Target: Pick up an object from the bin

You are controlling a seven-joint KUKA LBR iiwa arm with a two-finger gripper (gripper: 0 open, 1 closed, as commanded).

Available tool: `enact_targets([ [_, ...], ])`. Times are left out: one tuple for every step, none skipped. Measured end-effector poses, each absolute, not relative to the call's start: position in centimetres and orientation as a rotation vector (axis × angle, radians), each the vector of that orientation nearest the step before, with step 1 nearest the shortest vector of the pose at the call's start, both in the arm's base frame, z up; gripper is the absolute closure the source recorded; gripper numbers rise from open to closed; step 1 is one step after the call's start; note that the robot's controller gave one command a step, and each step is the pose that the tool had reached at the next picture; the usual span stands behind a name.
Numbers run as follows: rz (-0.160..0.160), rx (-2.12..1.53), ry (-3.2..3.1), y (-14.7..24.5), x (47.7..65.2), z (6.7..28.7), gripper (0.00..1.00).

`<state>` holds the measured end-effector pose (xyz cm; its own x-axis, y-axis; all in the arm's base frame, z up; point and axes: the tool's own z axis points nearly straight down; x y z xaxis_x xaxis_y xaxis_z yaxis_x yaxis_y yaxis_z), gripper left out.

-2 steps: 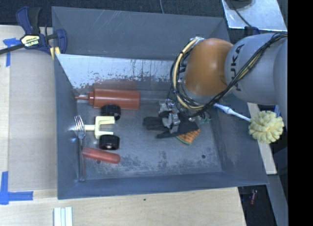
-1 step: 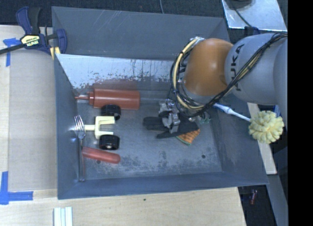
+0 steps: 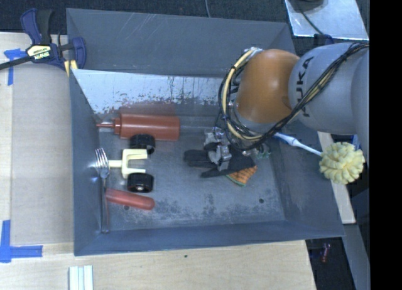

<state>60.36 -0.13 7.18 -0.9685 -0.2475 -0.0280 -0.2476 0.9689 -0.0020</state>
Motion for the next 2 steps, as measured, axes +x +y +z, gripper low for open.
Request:
enact_targets([
  [0.002, -0.388, 3.089, -0.1, 60.4, 7.2, 1.00],
  [0.000, -0.586, 3.059, -3.1, 58.2, 8.7, 1.00],
])
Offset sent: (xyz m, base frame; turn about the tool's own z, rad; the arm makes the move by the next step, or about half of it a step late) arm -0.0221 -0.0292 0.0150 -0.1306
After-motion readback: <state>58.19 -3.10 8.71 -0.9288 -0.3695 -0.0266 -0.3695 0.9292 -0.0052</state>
